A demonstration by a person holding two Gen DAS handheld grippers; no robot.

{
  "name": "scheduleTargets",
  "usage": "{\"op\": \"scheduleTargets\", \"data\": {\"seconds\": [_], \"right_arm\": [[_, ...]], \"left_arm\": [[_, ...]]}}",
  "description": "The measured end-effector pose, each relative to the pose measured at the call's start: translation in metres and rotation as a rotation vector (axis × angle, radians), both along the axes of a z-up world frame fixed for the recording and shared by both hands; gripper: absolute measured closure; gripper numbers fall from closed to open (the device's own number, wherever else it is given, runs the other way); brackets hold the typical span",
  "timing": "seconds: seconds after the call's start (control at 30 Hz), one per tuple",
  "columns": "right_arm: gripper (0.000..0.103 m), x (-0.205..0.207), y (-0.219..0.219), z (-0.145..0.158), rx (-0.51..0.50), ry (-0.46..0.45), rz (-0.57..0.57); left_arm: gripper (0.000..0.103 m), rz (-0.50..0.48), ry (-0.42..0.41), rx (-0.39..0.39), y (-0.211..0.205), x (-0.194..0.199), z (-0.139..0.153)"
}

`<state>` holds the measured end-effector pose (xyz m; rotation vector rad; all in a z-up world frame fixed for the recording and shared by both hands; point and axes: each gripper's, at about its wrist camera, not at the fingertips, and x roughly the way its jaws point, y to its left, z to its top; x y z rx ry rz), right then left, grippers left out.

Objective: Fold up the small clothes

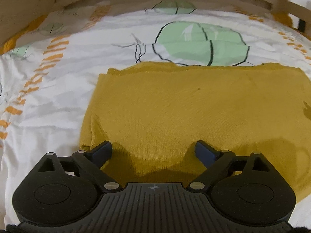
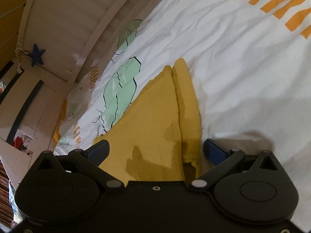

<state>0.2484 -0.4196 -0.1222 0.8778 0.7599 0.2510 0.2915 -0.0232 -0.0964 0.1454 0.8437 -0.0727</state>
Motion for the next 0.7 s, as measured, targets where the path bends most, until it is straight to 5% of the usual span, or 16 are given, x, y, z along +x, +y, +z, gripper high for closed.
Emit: {"op": "scheduleTargets", "data": {"seconds": [0.13, 0.23, 0.43, 0.7], "right_arm": [[0.0, 0.001, 0.0, 0.001, -0.006, 0.012, 0.003], [0.0, 0.004, 0.0, 0.002, -0.012, 0.025, 0.011], [0.0, 0.007, 0.0, 0.001, -0.013, 0.028, 0.021], [0.0, 0.006, 0.002, 0.003, -0.045, 0.02, 0.05]], "left_arm": [[0.007, 0.03, 0.07, -0.044, 0.006, 0.01, 0.004], [0.018, 0.063, 0.114, -0.07, 0.006, 0.014, 0.015], [0.021, 0.098, 0.194, -0.241, -0.011, 0.022, 0.04], [0.022, 0.049, 0.203, -0.193, -0.065, 0.048, 0.035]]}}
